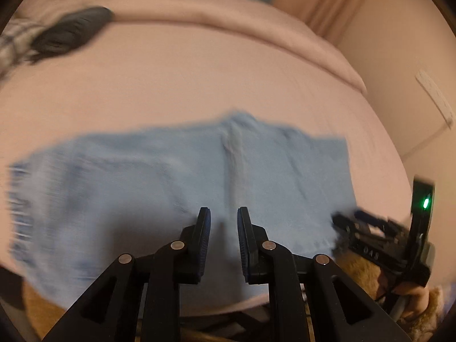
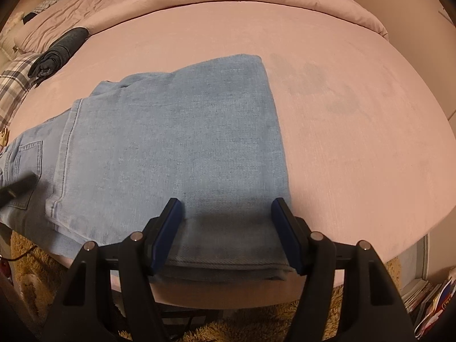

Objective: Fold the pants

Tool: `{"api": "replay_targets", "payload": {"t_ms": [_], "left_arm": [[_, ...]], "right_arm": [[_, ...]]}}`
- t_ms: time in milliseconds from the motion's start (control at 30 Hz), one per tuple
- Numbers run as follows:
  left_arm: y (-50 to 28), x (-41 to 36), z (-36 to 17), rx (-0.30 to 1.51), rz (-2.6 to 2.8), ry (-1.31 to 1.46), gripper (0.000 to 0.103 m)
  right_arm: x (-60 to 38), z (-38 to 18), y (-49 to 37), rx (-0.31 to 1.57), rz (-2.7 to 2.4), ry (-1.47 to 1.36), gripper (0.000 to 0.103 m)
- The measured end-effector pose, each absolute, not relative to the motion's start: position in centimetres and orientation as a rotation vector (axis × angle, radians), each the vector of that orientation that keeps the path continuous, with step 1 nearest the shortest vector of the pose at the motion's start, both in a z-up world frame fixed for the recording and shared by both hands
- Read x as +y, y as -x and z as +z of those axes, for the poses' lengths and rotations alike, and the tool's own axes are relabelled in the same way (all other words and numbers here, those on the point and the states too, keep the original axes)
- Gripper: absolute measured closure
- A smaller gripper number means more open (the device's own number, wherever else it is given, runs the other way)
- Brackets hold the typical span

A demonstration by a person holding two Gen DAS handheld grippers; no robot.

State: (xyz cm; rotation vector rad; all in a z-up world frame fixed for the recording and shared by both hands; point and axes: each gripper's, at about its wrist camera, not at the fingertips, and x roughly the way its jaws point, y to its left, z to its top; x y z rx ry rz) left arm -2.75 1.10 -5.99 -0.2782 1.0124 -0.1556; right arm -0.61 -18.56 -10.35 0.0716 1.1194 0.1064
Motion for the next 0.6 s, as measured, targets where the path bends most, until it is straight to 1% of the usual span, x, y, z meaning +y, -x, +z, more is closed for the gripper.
{"api": "replay_targets", "payload": {"t_ms": [33, 100, 133, 167, 333, 433, 600], "left_arm": [[3.0, 2.8, -5.4, 0.989, -0.123, 0.305, 0.072], [3.4, 5.9, -4.7, 0.955, -0.040, 0.341, 0.024], [3.7, 7.6, -4.5, 0.930, 0.025, 0.348, 0.017], [4.1, 9.1, -4.3, 0.907, 0.080, 0.353, 0.014], [6.4, 15.5, -5.7, 0.906, 0.248, 0.460, 0.014], [6.9, 17.0, -8.1, 0.957, 0.213, 0.564, 0.013], [5.9, 16.3, -11.8, 1.047, 0.139, 0.601, 0.013]], "right_arm": [[-18.5, -10.3, 0.6, 1.120, 0.103, -0.066, 0.037], [-18.2, -10.2, 0.4, 1.119, 0.097, -0.062, 0.037], [-18.2, -10.1, 0.4, 1.120, 0.093, -0.060, 0.037], [-18.0, -9.9, 0.3, 1.121, 0.089, -0.059, 0.037], [-16.7, -8.1, 0.0, 1.101, 0.128, -0.073, 0.036], [-15.9, -7.3, 0.0, 1.075, 0.171, -0.066, 0.036], [-13.8, -8.7, -0.8, 1.133, 0.223, -0.056, 0.036]]}}
